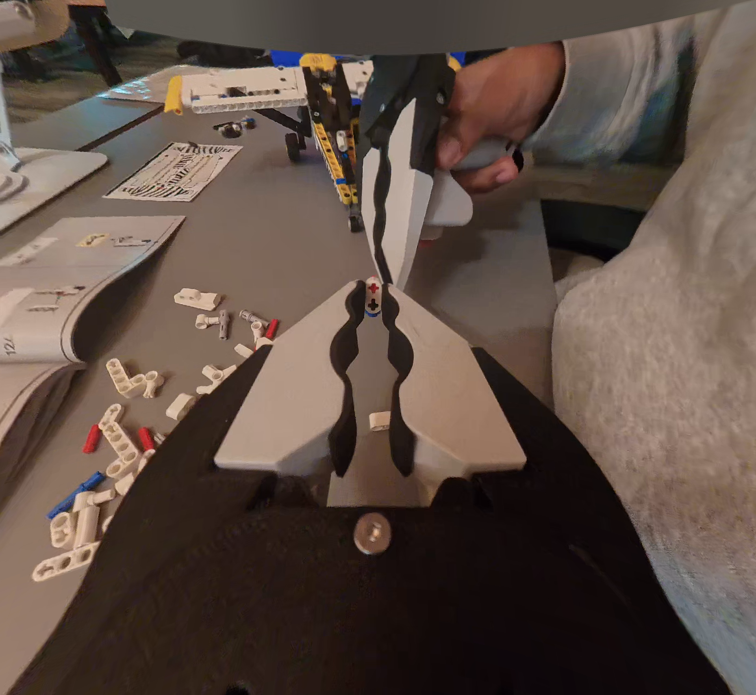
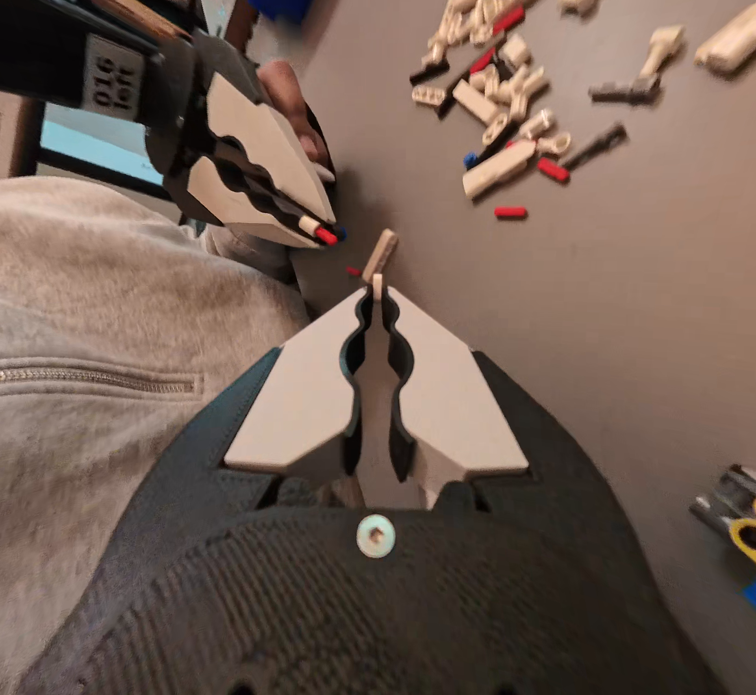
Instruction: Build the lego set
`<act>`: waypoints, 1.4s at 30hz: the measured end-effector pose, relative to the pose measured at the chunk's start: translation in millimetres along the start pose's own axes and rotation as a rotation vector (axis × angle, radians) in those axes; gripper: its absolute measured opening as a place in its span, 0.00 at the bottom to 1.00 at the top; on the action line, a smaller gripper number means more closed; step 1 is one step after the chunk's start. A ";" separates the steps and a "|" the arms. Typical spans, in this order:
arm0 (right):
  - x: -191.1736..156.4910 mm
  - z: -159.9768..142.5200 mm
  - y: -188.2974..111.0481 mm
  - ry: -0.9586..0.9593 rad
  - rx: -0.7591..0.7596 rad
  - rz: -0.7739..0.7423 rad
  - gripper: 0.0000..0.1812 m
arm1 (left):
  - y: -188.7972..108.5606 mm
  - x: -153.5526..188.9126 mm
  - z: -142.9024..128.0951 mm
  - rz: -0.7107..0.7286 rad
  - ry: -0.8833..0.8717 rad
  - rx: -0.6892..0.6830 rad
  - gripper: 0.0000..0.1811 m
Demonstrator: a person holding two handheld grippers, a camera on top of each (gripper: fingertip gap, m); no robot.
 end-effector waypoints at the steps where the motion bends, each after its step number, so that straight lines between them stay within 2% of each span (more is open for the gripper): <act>1: 2.0 -4.0 0.6 0.005 -0.022 0.000 0.01 | 2.7 2.0 -0.8 0.001 0.022 -0.023 0.03; 9: 9.8 -20.5 7.4 0.074 -0.072 0.052 0.01 | 28.0 15.9 -20.0 -0.003 0.207 -0.292 0.03; 14: 13.6 -26.3 7.9 0.097 -0.074 0.066 0.01 | 38.1 20.4 -26.3 -0.062 0.233 -0.378 0.03; 19: 19.5 -31.7 6.7 0.095 -0.089 0.046 0.01 | 44.4 20.8 -30.1 -0.054 0.290 -0.477 0.03; 32: 22.7 -37.7 9.2 0.096 -0.112 0.049 0.01 | 51.1 25.0 -32.9 -0.044 0.392 -0.553 0.03; 42: 22.0 -41.4 11.5 0.094 -0.148 0.065 0.01 | 53.6 29.6 -35.3 -0.064 0.396 -0.562 0.03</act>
Point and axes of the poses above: each gripper's, where its closed fingertips meet, y out along the fingers, z out of its top, x = y × z across the jaws, the point moved 4 cm from there along -y, back along the fingers, and after that the axes turned 12 degrees about -z, right-handed, at the moved point
